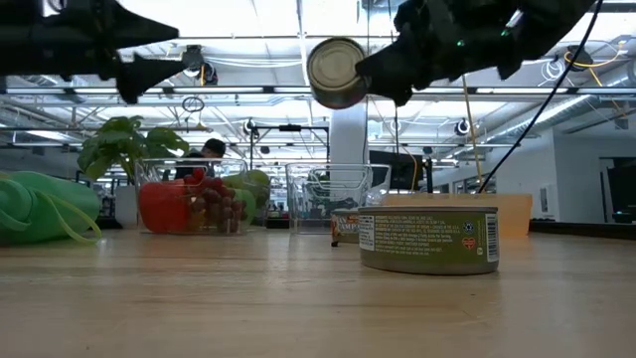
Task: Pick & Place Food Item
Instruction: Put the top blue pink tuna can into the right transparent bin
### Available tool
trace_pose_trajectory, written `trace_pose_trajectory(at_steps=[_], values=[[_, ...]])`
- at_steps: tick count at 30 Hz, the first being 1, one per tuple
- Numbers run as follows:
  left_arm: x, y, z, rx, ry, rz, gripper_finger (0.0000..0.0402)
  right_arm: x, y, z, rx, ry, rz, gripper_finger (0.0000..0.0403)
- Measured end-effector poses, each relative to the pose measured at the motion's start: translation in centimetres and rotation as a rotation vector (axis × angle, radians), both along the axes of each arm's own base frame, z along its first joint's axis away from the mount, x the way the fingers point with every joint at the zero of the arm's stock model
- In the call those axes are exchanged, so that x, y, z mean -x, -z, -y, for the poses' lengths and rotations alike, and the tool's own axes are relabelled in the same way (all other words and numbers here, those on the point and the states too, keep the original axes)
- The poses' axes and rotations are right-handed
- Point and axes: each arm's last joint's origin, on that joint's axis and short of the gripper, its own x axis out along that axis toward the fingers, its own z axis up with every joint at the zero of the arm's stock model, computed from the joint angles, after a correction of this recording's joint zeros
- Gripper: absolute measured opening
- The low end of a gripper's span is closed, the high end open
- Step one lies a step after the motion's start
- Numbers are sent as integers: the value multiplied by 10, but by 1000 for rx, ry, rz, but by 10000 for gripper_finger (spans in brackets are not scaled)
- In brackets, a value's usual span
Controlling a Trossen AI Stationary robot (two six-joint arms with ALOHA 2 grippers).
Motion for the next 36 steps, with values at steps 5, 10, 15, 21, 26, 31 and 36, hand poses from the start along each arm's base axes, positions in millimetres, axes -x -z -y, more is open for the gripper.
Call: trace_pose_trajectory(at_steps=[5,10,15,21,26,31,36], values=[[-31,-16,-8,-85,-41,-122,324,-4,3,19,-33,-53,52,185],[-70,-33,-25,-125,-12,-205,324,-6,6,26,0,-57,79,185],[-100,-47,-48,-182,164,-146,324,-4,3,32,34,-38,102,185],[-132,-49,-74,-141,253,-126,324,-4,0,34,63,-36,132,185],[-161,-44,-85,-125,260,-164,324,-4,0,34,67,-36,140,185],[-176,-36,-89,-107,321,-187,324,-4,0,34,69,-37,136,185],[-182,-36,-89,-106,407,-181,323,-4,0,33,75,-40,136,185]])
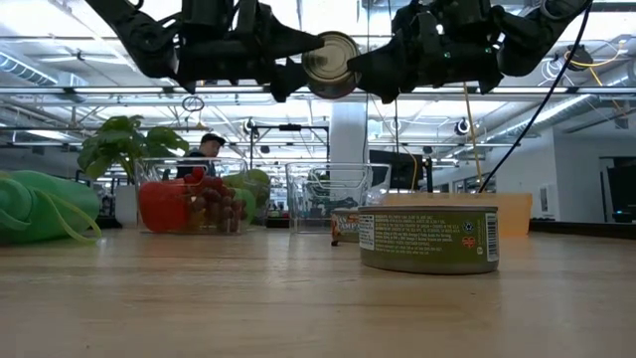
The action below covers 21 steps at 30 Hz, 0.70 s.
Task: Pick & Place Food Item
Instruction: Put the top blue pink tuna can into the right transparent bin
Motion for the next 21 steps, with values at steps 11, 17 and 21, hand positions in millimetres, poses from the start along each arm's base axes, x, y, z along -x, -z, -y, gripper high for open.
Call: trace_pose_trajectory(at_steps=[11,17,21], values=[[-3,-2,1,-28,11,7,196,0,0,-1,-15,-12,0,185],[-4,-3,4,-103,-38,15,196,0,1,0,-58,10,-15,204],[2,-13,4,-180,-126,24,196,8,-5,-1,-164,38,-63,223]])
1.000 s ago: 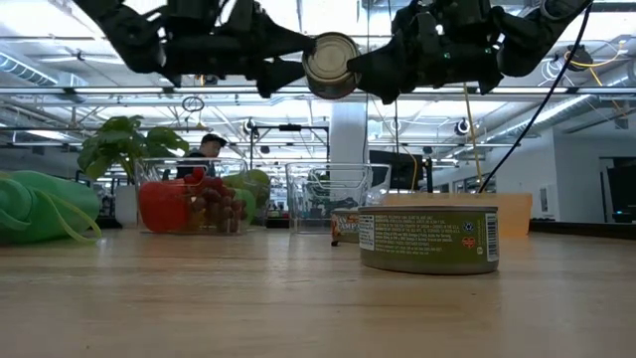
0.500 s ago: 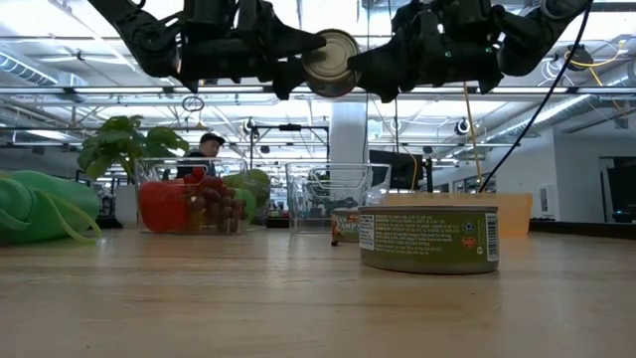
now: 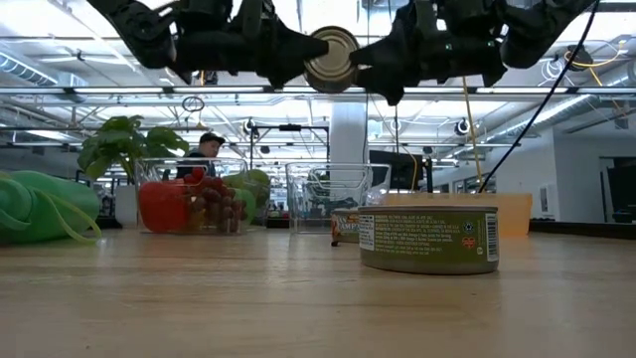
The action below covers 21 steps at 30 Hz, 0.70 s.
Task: Pick & Place Food Item
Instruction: Put the top blue pink tuna can into the right transparent bin
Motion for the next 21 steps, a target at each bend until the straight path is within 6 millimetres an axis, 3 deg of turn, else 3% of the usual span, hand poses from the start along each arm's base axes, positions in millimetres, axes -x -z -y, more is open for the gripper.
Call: trace_pose_trajectory(at_steps=[3,7,13,21], values=[[7,-5,0,-103,-104,-39,196,9,-3,-3,-58,0,-61,235],[12,-5,-10,-229,-377,-105,196,22,-2,-9,-93,-29,-164,244],[8,17,-23,-352,-548,-311,196,34,-9,-13,-91,-23,-188,239],[-41,49,-47,-497,-673,-708,196,35,-13,-14,-24,-10,-164,233]])
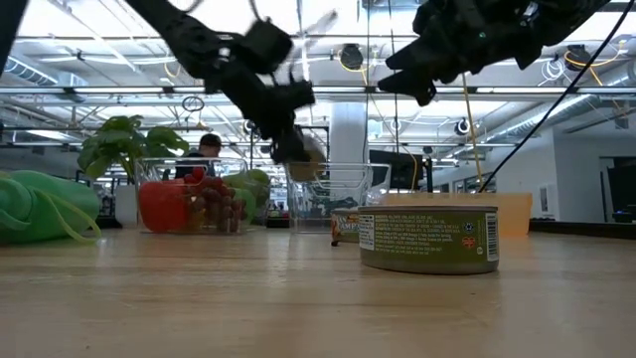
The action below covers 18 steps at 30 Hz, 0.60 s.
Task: Pick & Place Food Item
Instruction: Put the top blue pink tuna can into the right transparent bin
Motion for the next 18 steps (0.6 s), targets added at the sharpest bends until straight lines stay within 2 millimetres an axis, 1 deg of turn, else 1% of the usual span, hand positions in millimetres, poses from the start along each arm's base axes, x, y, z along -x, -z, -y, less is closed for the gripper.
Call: trace_pose_trajectory(at_steps=[1,5,8,12,14,18], values=[[-7,4,-4,-1,-17,-41,196,0,0,0,6,5,3,233],[-33,6,-13,-32,-70,-158,196,0,0,0,15,3,2,231],[-44,12,-16,-65,-112,-267,196,0,0,0,18,-1,3,228],[-53,6,-14,-96,-101,-312,197,0,0,0,19,0,3,228],[-55,7,-11,-94,-69,-325,212,0,0,0,22,-1,3,227],[-55,8,-11,-77,-33,-332,257,0,0,0,40,-6,4,226]])
